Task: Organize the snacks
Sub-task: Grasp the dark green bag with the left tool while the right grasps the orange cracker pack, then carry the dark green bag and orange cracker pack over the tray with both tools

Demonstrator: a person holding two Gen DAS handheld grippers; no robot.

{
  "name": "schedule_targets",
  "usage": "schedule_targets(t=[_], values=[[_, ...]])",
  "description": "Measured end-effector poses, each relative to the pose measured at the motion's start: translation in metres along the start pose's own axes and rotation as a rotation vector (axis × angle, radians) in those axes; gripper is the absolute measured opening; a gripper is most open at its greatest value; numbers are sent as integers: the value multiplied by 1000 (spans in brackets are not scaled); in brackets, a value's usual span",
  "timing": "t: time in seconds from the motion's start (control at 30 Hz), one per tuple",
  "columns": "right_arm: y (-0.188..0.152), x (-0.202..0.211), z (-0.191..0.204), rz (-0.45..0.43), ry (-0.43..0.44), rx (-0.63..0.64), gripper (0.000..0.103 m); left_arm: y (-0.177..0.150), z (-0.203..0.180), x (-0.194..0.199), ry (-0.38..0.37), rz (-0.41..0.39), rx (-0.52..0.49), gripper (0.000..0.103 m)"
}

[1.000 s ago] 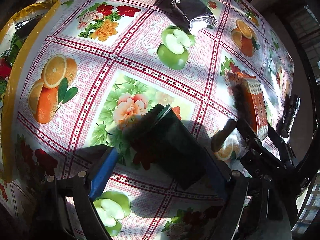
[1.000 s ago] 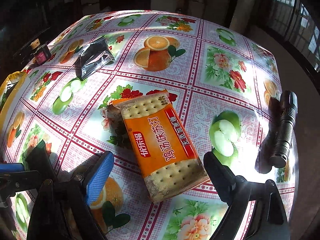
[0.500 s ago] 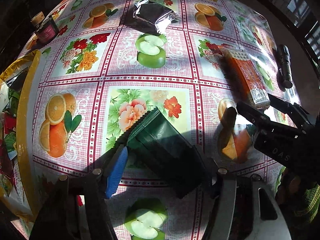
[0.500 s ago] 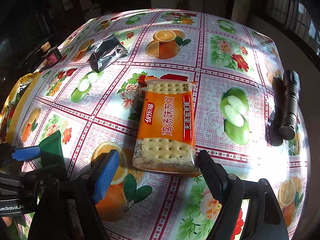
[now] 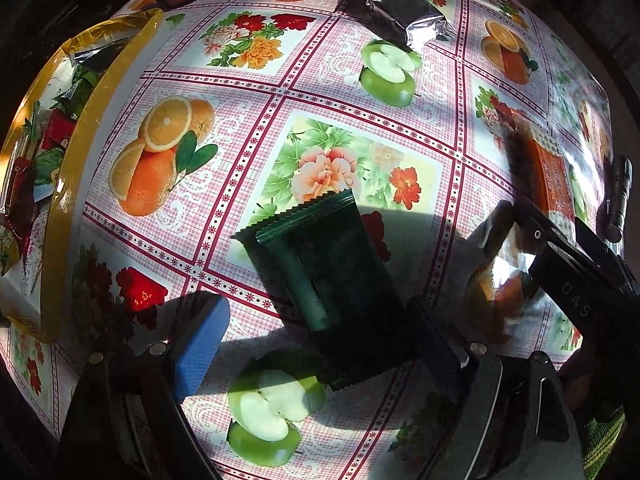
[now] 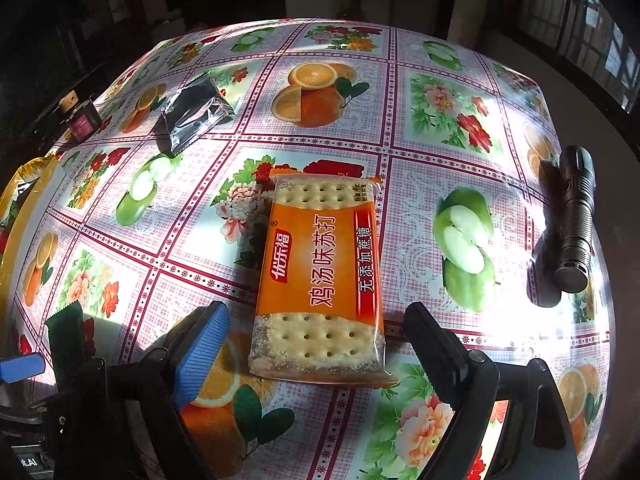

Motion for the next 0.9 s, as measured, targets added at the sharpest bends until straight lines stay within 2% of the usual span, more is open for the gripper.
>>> schedule_targets(t=[0.1,0.13,0.2,0.23,0.27,0.3,0.43,0.53,0.63,0.8,0.83,0.9], values=[[1,0,1,-5,-1,7,91,-1,-5,-1,57,-51,-18,87],[1,0,2,-8,-1,9,91,-1,-10,1,58,-75,-43,80],[0,3,4,-21,6,12,85,-5,-18,5,58,-98,-87,57],[0,5,3,-29,5,7,74,-7,-19,6,58,-101,-109,44],[-1,7,2,-36,4,-6,60,-9,-20,6,54,-100,-130,44],[-3,9,2,-39,18,-16,59,-10,-19,6,52,-106,-151,44],[-13,14,5,-58,52,-37,58,-20,-13,3,49,-121,-227,43],[-22,20,11,-67,82,-48,58,-30,7,6,40,-132,-249,43],[-31,34,19,-101,113,-62,58,-31,38,14,43,-152,-248,43],[-47,59,46,-156,194,-60,58,-42,57,40,70,-216,-228,44],[-51,61,52,-158,199,-50,57,-48,65,45,69,-223,-222,44],[-58,60,67,-142,186,-15,57,-41,71,42,62,-217,-205,44]])
Point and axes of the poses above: each gripper's, at about its wrist camera, not at the fingertips, and x roughly against the way its jaws point, z to its left, y to its top, the point moved 10 cm from there along -x, roughly the way its jaws point, and after that the axes turned 15 degrees about z, right-handed, at the moved point
